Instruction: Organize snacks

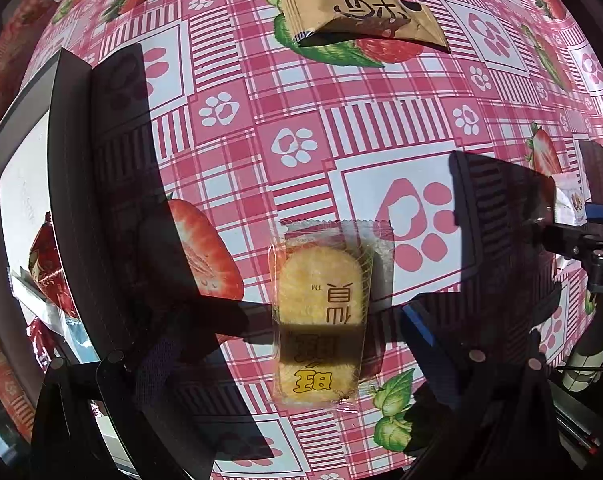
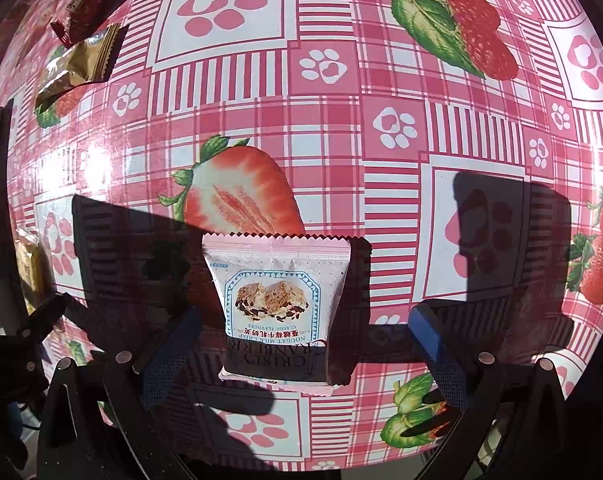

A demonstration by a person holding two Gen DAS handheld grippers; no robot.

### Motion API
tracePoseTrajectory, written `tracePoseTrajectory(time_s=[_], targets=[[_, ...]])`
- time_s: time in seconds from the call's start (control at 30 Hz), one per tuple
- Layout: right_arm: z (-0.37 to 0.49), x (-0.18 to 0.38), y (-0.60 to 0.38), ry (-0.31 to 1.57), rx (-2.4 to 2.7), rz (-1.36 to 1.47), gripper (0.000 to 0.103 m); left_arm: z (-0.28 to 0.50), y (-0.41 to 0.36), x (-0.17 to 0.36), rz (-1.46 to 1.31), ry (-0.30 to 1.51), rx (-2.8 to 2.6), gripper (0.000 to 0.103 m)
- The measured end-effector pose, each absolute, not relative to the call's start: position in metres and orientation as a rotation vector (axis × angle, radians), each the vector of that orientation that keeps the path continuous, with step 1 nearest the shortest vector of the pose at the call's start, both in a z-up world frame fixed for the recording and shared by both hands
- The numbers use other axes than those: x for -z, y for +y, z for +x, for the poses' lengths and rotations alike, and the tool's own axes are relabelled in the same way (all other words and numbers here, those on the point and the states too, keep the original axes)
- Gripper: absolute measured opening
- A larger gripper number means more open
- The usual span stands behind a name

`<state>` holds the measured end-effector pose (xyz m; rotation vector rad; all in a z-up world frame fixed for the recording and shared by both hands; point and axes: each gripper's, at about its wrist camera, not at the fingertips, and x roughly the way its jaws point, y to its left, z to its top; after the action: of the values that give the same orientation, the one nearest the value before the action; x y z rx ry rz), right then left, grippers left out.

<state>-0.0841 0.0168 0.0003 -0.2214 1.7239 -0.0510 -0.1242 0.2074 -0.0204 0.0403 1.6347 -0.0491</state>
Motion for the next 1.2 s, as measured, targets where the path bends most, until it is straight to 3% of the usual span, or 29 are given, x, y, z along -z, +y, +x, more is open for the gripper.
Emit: tracePoseTrajectory(time_s=[0.2, 0.27, 0.33, 0.4, 0.43, 0.47, 0.5, 0.53, 0.57, 0.83, 1.2], targets=[[-0.083, 0.0, 0.017, 1.728, 0.05, -0.223, 0.103, -0.116, 0.209, 0.022, 0.027, 1.66, 0.034, 0.103], [-0.084, -0.001, 0.017, 1.729, 0.053, -0.223, 0.103, -0.112, 0.206, 0.021, 0.028, 1.66, 0.036, 0.097], [-0.085, -0.003, 0.017, 1.722, 0.058, -0.226, 0.102, -0.111, 0.2, 0.015, 0.057, 1.649, 0.058, 0.086], [-0.088, -0.009, 0.015, 1.705, 0.063, -0.214, 0.093, -0.11, 0.192, 0.009, 0.088, 1.635, 0.083, 0.06], [-0.089, -0.013, 0.015, 1.694, 0.062, -0.211, 0.083, -0.11, 0.188, 0.007, 0.098, 1.634, 0.091, 0.053], [-0.09, -0.017, 0.015, 1.683, 0.059, -0.209, 0.07, -0.11, 0.185, 0.006, 0.105, 1.632, 0.095, 0.039], [-0.091, -0.022, 0.014, 1.671, 0.056, -0.21, 0.062, -0.11, 0.183, 0.005, 0.112, 1.633, 0.094, 0.04], [-0.092, -0.026, 0.014, 1.662, 0.05, -0.209, 0.047, -0.11, 0.182, 0.005, 0.118, 1.632, 0.093, 0.039], [-0.092, -0.029, 0.012, 1.656, 0.046, -0.208, 0.043, -0.111, 0.182, 0.005, 0.112, 1.63, 0.097, 0.039], [-0.099, -0.048, 0.003, 1.652, -0.017, -0.072, 0.043, -0.112, 0.193, -0.031, 0.061, 1.551, 0.125, 0.039], [-0.097, -0.069, 0.071, 1.631, -0.167, -0.131, 0.043, -0.117, 0.238, -0.068, -0.035, 1.471, 0.031, 0.039]])
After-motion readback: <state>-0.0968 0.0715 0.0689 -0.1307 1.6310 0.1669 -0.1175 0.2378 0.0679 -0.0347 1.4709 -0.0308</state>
